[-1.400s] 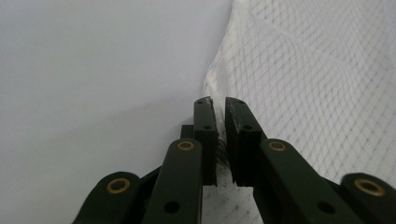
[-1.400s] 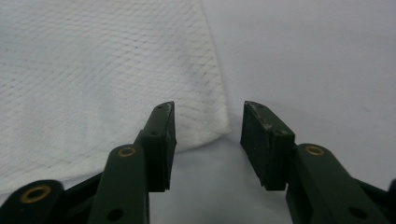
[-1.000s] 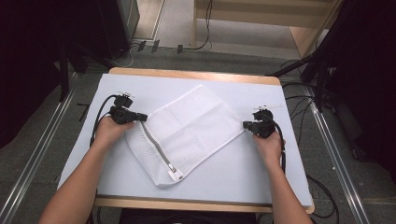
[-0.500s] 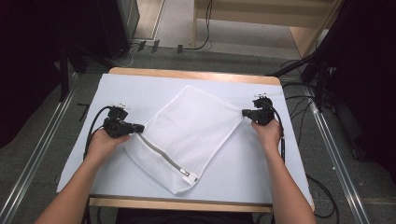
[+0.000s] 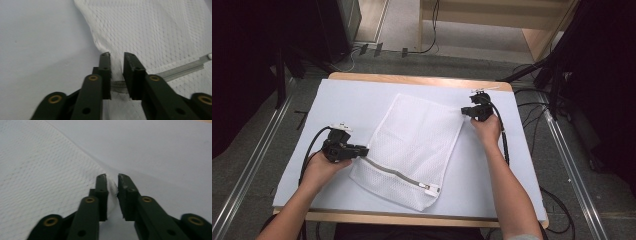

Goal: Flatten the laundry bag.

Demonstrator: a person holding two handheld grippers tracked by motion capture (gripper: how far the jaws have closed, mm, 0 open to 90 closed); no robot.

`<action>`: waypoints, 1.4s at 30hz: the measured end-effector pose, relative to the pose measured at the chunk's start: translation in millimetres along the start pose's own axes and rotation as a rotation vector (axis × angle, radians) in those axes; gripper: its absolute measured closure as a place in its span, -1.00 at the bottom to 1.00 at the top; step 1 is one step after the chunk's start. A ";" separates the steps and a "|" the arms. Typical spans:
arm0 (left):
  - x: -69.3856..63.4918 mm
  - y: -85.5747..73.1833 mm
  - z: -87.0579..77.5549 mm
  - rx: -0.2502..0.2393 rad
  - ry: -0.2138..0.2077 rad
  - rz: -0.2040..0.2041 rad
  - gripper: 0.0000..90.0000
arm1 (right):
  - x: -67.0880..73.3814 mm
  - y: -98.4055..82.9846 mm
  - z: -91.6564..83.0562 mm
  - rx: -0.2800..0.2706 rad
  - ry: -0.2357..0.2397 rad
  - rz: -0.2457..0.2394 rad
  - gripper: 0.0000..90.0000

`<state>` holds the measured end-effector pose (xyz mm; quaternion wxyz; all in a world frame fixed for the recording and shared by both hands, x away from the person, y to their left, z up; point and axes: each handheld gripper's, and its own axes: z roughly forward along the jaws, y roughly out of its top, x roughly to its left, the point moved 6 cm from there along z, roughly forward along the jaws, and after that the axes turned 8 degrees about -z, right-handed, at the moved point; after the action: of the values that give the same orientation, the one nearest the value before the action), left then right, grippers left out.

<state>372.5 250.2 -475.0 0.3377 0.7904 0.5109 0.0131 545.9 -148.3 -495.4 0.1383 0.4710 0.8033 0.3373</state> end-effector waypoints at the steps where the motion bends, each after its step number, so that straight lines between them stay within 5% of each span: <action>1: 1.4 2.5 -0.9 -0.007 -0.003 0.001 0.48 | 0.9 0.0 -1.6 -0.005 0.005 0.010 0.61; 16: 9.2 64.9 27.7 -0.008 0.011 0.006 0.35 | 41.8 -29.7 -41.6 -0.032 0.057 -0.037 0.47; 20: 11.9 76.1 39.0 -0.005 -0.013 -0.022 0.33 | 52.0 -41.1 -48.5 -0.028 0.064 -0.049 0.44; 29: 23.2 81.5 56.6 0.009 0.010 -0.024 0.33 | 67.0 -58.0 -56.2 -0.040 0.070 -0.056 0.41; 42: 28.6 85.9 76.7 0.010 -0.005 -0.038 0.36 | 75.7 -74.8 -45.4 0.003 0.087 -0.028 0.34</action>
<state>482.9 212.2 -496.4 0.3350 0.7822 0.5253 0.0022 432.6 -127.3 -505.1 0.1072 0.4449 0.8154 0.3544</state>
